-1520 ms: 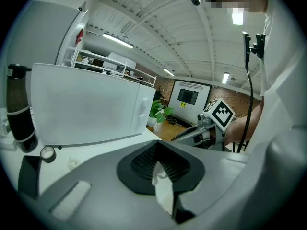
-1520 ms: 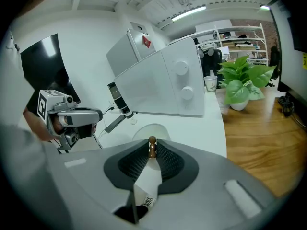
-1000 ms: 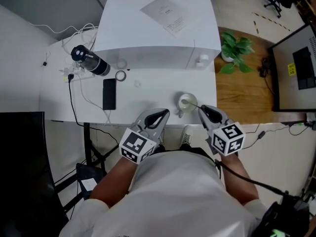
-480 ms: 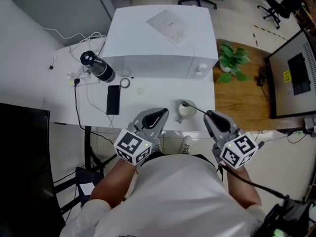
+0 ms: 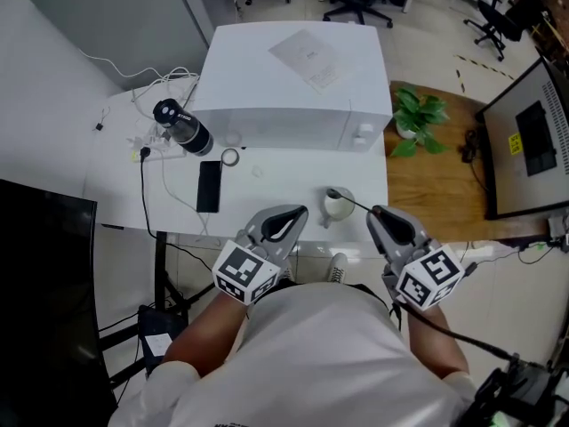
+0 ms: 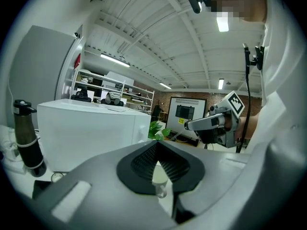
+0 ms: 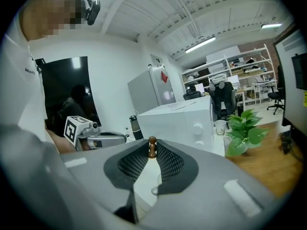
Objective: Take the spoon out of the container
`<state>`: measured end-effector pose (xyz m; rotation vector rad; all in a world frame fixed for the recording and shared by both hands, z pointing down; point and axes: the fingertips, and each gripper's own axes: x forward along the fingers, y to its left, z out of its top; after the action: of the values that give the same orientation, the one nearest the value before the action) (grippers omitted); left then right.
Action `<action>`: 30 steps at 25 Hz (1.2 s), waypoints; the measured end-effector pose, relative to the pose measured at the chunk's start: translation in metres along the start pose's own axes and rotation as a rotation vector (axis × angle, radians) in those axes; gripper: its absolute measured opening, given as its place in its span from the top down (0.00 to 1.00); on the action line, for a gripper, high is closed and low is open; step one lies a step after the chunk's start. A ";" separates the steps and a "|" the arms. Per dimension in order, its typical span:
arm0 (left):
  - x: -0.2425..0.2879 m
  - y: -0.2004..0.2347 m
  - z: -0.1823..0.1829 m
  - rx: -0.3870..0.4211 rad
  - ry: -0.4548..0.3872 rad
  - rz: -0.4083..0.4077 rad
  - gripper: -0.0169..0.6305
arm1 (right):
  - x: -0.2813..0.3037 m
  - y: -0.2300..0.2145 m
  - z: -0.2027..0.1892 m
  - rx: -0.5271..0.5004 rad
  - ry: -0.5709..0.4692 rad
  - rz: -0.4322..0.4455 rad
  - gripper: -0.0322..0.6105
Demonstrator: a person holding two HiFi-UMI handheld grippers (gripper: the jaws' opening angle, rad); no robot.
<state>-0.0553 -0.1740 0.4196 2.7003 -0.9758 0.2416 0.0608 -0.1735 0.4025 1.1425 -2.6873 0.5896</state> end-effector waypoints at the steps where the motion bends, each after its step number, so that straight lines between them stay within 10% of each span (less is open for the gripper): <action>1: 0.000 0.001 0.001 0.001 -0.001 -0.002 0.97 | 0.000 0.000 0.000 -0.001 -0.001 -0.004 0.86; 21: -0.035 0.012 -0.012 0.023 0.004 -0.143 0.97 | -0.002 0.042 -0.003 0.035 -0.084 -0.189 0.86; 30: -0.060 -0.009 -0.022 0.016 -0.007 -0.068 0.97 | -0.026 0.050 0.003 -0.012 -0.109 -0.147 0.86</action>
<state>-0.0967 -0.1243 0.4248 2.7443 -0.8858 0.2274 0.0427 -0.1260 0.3778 1.3925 -2.6602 0.5011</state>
